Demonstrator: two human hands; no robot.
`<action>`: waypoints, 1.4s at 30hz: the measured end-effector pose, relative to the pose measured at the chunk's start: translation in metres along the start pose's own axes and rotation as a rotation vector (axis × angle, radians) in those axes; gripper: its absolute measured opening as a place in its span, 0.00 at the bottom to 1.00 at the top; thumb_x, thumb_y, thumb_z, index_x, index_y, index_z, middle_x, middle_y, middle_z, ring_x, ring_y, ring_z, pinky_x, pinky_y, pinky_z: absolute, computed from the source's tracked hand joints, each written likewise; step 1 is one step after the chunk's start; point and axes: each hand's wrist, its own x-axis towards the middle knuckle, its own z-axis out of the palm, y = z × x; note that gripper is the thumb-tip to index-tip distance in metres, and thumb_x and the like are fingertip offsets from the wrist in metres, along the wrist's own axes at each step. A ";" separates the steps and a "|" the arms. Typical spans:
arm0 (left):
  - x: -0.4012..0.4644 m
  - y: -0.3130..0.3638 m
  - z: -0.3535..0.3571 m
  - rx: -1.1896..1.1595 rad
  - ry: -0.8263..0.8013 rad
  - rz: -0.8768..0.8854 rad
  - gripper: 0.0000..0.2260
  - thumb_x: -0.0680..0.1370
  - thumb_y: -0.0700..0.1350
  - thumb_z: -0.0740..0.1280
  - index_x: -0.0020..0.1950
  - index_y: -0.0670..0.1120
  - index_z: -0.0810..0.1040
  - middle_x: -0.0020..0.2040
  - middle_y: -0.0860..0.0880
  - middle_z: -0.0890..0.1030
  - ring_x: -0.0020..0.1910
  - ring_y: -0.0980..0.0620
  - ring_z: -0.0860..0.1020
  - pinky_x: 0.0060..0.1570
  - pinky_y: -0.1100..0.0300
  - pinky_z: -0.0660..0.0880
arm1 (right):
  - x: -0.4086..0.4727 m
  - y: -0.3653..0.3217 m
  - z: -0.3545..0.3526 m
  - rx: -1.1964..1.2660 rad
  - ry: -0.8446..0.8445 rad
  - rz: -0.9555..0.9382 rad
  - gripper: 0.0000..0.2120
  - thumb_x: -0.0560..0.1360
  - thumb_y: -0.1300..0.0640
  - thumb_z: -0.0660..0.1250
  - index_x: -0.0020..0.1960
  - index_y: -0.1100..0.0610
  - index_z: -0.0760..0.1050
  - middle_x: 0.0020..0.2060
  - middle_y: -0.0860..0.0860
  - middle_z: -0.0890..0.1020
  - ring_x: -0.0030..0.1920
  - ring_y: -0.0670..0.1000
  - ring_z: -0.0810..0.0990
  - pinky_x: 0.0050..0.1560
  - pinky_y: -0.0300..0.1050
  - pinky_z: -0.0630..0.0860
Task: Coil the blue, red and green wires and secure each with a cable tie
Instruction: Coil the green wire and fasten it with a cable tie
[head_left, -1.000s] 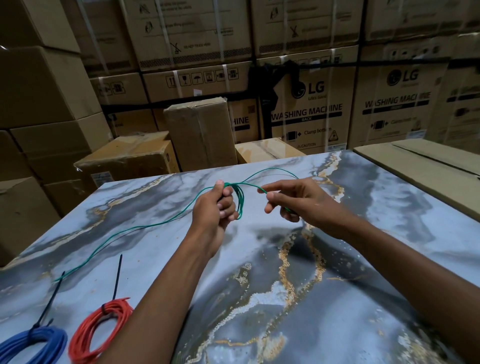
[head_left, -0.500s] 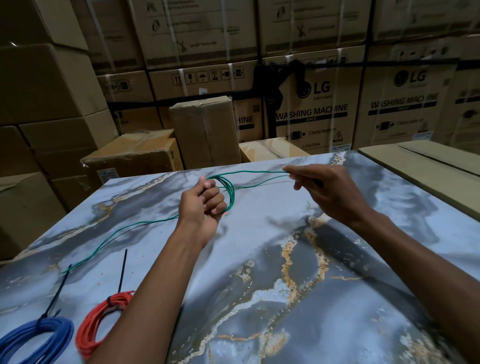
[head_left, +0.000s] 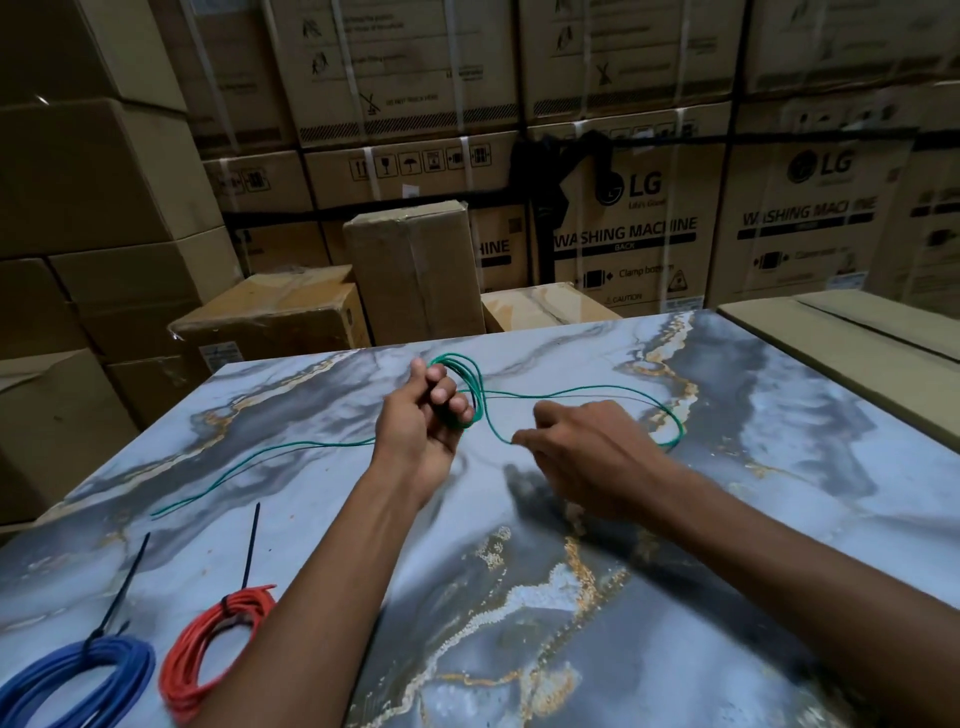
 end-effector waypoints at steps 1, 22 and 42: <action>-0.001 -0.001 0.001 0.001 -0.005 0.004 0.17 0.86 0.51 0.53 0.41 0.47 0.69 0.27 0.52 0.70 0.25 0.55 0.72 0.30 0.64 0.74 | 0.001 -0.004 -0.001 -0.004 -0.017 -0.022 0.13 0.81 0.56 0.62 0.61 0.51 0.81 0.45 0.51 0.78 0.33 0.52 0.72 0.33 0.46 0.66; -0.012 -0.027 0.010 0.849 -0.206 0.121 0.20 0.85 0.49 0.58 0.41 0.37 0.77 0.30 0.44 0.78 0.28 0.49 0.74 0.31 0.61 0.73 | -0.003 0.005 -0.024 0.325 0.422 0.068 0.10 0.73 0.50 0.76 0.50 0.54 0.87 0.39 0.48 0.87 0.32 0.45 0.80 0.33 0.46 0.79; -0.015 -0.015 0.009 0.562 -0.323 -0.319 0.19 0.84 0.51 0.57 0.34 0.48 0.66 0.26 0.53 0.55 0.25 0.54 0.52 0.28 0.59 0.53 | -0.007 0.032 -0.028 0.831 0.300 0.411 0.09 0.74 0.51 0.76 0.46 0.58 0.87 0.35 0.49 0.86 0.26 0.41 0.76 0.29 0.30 0.67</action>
